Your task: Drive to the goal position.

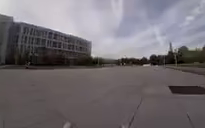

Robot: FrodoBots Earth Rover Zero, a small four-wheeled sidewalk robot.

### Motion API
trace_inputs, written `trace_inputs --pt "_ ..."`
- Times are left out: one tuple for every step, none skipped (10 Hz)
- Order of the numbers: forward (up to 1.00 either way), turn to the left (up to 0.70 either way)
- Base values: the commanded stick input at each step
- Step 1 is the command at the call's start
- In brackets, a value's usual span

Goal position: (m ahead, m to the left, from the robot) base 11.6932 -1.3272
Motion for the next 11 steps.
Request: trace_inputs --pt "1.0 0.0" --pt "1.0 0.0" --pt "1.0 0.0" --pt "1.0 0.0" --pt "1.0 0.0" --pt "1.0 0.0" --pt "1.0 0.0" --pt "1.0 0.0" --pt "1.0 0.0" --pt "1.0 0.0" --pt "1.0 0.0"
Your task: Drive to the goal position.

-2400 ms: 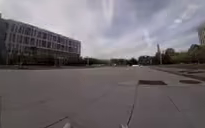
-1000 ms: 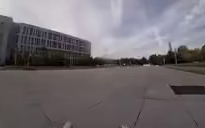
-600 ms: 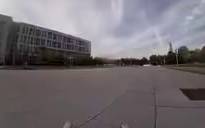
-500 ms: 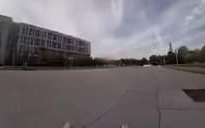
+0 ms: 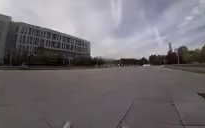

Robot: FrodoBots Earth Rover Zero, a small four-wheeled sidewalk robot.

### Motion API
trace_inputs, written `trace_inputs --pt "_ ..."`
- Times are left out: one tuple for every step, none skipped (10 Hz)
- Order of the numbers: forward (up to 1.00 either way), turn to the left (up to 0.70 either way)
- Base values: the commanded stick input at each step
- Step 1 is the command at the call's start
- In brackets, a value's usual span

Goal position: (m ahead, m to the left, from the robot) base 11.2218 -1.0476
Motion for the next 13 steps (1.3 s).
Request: trace_inputs --pt "1.0 0.0" --pt "1.0 0.0" --pt "1.0 0.0" --pt "1.0 0.0" --pt "1.0 0.0" --pt "1.0 0.0" --pt "1.0 0.0" --pt "1.0 0.0" --pt "1.0 0.0" --pt "1.0 0.0" --pt "1.0 0.0" --pt "1.0 0.0" --pt "1.0 0.0"
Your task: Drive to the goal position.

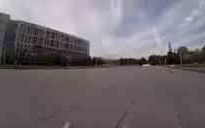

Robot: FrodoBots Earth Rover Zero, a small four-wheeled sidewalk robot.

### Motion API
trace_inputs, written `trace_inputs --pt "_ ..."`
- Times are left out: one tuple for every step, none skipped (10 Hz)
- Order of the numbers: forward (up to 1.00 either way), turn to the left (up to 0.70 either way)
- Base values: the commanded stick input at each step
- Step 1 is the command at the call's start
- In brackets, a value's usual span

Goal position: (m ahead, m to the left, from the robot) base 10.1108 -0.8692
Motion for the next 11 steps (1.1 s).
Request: trace_inputs --pt "1.0 0.0" --pt "1.0 0.0" --pt "1.0 0.0" --pt "1.0 0.0" --pt "1.0 0.0" --pt "1.0 0.0" --pt "1.0 0.0" --pt "1.0 0.0" --pt "1.0 0.0" --pt "1.0 0.0" --pt "1.0 0.0"
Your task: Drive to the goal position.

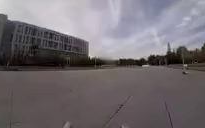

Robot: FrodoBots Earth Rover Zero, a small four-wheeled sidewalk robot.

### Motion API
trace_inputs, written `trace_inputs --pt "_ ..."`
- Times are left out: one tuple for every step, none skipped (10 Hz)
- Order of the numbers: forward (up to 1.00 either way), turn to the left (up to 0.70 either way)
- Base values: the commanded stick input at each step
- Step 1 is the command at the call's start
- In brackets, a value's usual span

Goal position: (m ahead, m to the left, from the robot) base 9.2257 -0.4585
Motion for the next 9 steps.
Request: trace_inputs --pt "1.0 0.0" --pt "1.0 0.0" --pt "1.0 0.0" --pt "1.0 0.0" --pt "1.0 0.0" --pt "1.0 0.0" --pt "1.0 0.0" --pt "1.0 0.0" --pt "1.0 0.0"
